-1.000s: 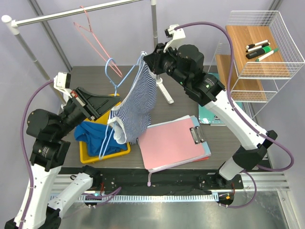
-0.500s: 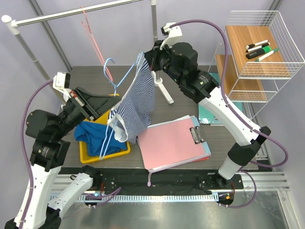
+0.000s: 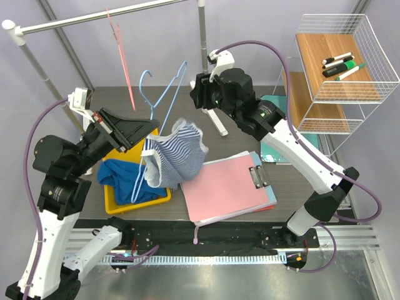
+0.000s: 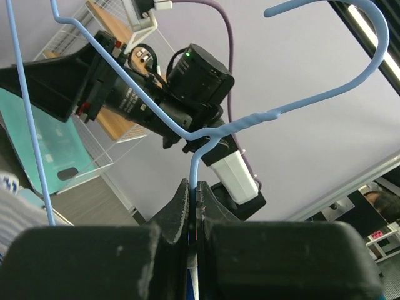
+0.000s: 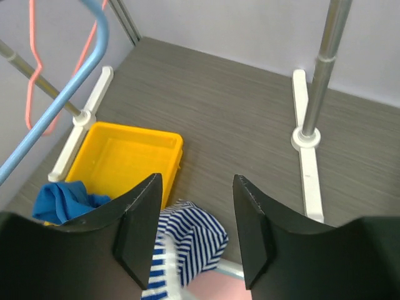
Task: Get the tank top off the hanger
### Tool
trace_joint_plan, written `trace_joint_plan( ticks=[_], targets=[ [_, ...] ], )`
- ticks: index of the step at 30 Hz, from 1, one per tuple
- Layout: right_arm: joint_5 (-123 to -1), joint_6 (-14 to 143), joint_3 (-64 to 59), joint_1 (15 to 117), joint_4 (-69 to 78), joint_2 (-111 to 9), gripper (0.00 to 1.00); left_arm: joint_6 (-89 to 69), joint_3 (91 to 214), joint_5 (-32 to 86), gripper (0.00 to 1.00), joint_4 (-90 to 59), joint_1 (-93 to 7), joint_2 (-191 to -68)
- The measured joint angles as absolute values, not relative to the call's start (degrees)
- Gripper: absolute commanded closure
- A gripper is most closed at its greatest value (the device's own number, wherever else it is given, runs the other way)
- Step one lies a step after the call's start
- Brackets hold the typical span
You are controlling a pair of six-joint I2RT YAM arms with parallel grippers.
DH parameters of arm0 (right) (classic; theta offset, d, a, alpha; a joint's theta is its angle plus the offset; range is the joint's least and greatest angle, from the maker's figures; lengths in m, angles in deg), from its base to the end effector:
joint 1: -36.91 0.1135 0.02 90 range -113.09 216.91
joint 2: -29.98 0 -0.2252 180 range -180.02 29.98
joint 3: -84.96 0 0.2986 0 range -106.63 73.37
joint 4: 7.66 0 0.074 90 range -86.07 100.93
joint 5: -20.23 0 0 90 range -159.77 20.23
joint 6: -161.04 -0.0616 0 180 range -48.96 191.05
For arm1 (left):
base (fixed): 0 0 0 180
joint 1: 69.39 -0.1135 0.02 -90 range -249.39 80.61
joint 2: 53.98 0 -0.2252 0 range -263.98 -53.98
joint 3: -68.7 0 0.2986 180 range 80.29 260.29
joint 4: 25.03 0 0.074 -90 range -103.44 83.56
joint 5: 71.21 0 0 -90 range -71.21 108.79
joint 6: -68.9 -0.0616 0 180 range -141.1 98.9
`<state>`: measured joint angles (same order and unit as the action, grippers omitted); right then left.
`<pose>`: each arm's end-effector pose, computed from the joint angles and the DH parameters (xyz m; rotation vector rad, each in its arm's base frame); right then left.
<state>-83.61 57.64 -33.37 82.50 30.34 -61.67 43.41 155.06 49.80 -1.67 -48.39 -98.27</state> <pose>0.3076 0.2929 0.4464 -0.3242 1.7638 0.5316 0.1759 -0.1015 0.5115 -0.0156 1.4759 -1.5836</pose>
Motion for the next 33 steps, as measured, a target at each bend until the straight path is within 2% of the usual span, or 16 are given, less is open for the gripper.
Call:
trace_joint_plan(
  ticks=[7, 14, 22, 33],
  targets=[
    [-81.45, 58.44, -30.09, 82.50, 34.80, -54.72, 0.31, 43.23, 155.06, 49.84, 1.00, -1.04, -48.39, -101.13],
    [-65.80, 58.82, -30.79, 84.16, 35.70, -46.55, 0.28, 43.23, 154.90, 49.90, 1.00, -0.49, -48.39, -103.45],
    [-60.80, 63.86, -38.48, 93.99, 35.22, -51.18, 0.24, 43.69, 153.98, 50.12, 1.00, 0.84, -48.39, -105.90],
    [-66.76, 66.77, -42.24, 94.60, 34.06, -59.03, 0.26, 44.28, 153.11, 50.58, 1.00, 2.92, -48.39, -105.83]
  ],
)
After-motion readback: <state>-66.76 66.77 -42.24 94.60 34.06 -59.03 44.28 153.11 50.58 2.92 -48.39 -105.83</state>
